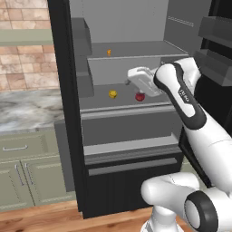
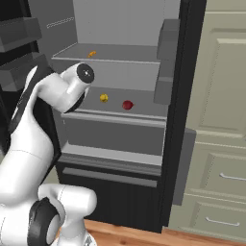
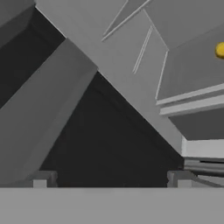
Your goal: Open the fridge, remove the pear, lemon, and shrimp, and place them on any counter.
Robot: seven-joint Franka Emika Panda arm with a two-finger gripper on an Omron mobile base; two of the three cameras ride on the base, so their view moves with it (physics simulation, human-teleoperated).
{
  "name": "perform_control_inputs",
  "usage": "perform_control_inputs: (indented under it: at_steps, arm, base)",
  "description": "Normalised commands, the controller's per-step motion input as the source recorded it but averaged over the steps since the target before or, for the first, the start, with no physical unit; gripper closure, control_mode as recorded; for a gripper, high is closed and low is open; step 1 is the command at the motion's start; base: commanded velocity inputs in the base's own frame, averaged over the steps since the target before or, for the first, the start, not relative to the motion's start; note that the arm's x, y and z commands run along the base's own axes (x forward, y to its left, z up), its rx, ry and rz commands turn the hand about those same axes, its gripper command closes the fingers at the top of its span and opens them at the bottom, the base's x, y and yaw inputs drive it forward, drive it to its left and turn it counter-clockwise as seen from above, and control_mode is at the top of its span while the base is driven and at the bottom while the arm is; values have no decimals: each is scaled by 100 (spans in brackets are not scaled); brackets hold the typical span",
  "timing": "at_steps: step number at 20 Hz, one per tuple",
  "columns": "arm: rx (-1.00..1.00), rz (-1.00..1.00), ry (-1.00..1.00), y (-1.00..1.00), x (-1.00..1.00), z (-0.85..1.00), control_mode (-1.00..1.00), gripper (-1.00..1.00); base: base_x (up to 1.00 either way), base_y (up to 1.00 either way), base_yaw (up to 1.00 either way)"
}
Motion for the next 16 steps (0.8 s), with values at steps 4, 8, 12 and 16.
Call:
perform_control_inputs:
  at_steps: [4, 8, 12, 16]
  arm:
    - [25, 27, 0, 52, 68, 0, -100, -100]
    - [16, 22, 0, 54, 54, 11, -100, -100]
    - [13, 18, 0, 46, 48, 36, -100, -100]
    - [10, 18, 0, 56, 37, 40, -100, -100]
  base:
    - [0, 0, 0]
    - [0, 0, 0]
    - [0, 0, 0]
    - [0, 0, 0]
